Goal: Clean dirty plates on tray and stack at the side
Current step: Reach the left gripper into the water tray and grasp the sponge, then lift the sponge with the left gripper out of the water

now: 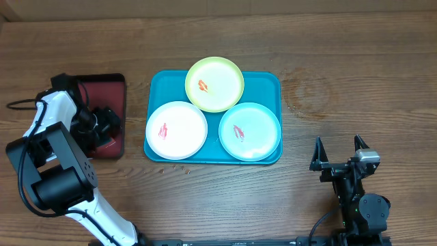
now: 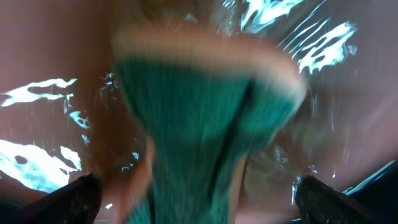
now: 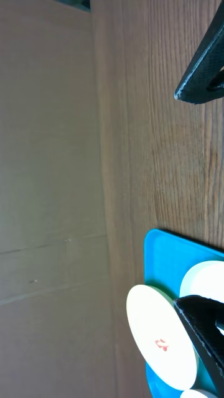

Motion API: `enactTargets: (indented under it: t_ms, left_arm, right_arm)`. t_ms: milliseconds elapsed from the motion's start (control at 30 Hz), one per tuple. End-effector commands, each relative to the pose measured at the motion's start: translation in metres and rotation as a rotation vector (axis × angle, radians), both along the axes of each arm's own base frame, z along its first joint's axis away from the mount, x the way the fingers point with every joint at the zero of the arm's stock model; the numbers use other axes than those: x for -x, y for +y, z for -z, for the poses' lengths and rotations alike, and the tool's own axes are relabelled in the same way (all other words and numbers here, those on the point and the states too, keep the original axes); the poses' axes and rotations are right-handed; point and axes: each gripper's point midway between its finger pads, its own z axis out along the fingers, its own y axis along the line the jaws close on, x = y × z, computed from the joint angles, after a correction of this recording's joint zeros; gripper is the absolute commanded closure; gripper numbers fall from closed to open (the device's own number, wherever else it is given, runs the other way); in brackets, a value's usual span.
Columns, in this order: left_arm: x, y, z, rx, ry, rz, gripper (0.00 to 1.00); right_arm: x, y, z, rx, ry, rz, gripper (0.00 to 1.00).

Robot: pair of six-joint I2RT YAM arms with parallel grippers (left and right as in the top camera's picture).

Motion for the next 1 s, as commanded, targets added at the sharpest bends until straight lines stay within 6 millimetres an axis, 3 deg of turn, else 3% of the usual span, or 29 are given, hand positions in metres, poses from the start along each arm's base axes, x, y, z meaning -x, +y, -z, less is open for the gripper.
enactTargets:
  t_ms: [0, 67, 133, 200, 267, 300, 333, 367, 400, 433, 467, 500, 533, 833, 967]
  left_arm:
    - [0.001, -0.013, 0.002, 0.088, 0.006, -0.001, 0.00]
    - [0.001, -0.013, 0.002, 0.089, 0.004, 0.029, 0.00]
    - [0.001, -0.012, 0.002, 0.085, -0.001, 0.043, 0.10]
    - [0.000, -0.012, 0.002, 0.083, -0.004, 0.043, 0.32]
    - [-0.003, -0.011, 0.002, 0.078, -0.014, 0.044, 0.69]
    - [-0.004, -0.010, 0.003, 0.073, -0.019, 0.044, 0.82]
    - [-0.005, -0.008, 0.003, 0.064, -0.022, 0.044, 0.93]
    - [-0.005, -0.006, 0.003, 0.052, -0.021, 0.045, 0.96]
    - [-0.006, -0.002, 0.003, 0.034, -0.022, 0.046, 0.95]
    - [-0.007, 0.000, 0.004, 0.020, -0.023, 0.047, 0.88]
    - [-0.008, 0.003, 0.004, 0.004, -0.027, 0.047, 0.61]
    - [-0.010, 0.007, 0.004, -0.015, -0.031, 0.048, 0.08]
    - [-0.012, 0.011, 0.004, -0.033, -0.039, 0.048, 0.00]
    - [-0.034, 0.028, 0.003, -0.120, -0.121, 0.046, 0.01]
    - [-0.033, 0.032, 0.003, -0.139, -0.112, 0.045, 0.49]
  right_arm:
    - [0.000, 0.002, 0.002, 0.003, -0.004, -0.011, 0.00]
    - [0.000, 0.002, 0.002, 0.003, -0.004, -0.011, 0.00]
    - [0.000, 0.002, 0.002, 0.003, -0.004, -0.011, 0.00]
    - [0.000, 0.002, 0.002, 0.003, -0.004, -0.011, 0.00]
    - [0.000, 0.002, 0.002, 0.003, -0.004, -0.011, 0.00]
    - [0.000, 0.002, 0.002, 0.003, -0.004, -0.012, 0.00]
    - [0.000, 0.002, 0.002, 0.003, -0.004, -0.011, 0.00]
    - [0.000, 0.002, 0.002, 0.003, -0.004, -0.011, 0.00]
    - [0.000, 0.002, 0.002, 0.003, -0.004, -0.012, 0.00]
    - [0.000, 0.002, 0.002, 0.003, -0.004, -0.011, 0.00]
    - [0.000, 0.002, 0.002, 0.003, -0.004, -0.011, 0.00]
    - [0.000, 0.002, 0.002, 0.003, -0.004, -0.011, 0.00]
    - [0.000, 0.002, 0.002, 0.003, -0.004, -0.012, 0.00]
    - [0.000, 0.002, 0.002, 0.003, -0.004, -0.011, 0.00]
    - [0.000, 0.002, 0.002, 0.003, -0.004, -0.011, 0.00]
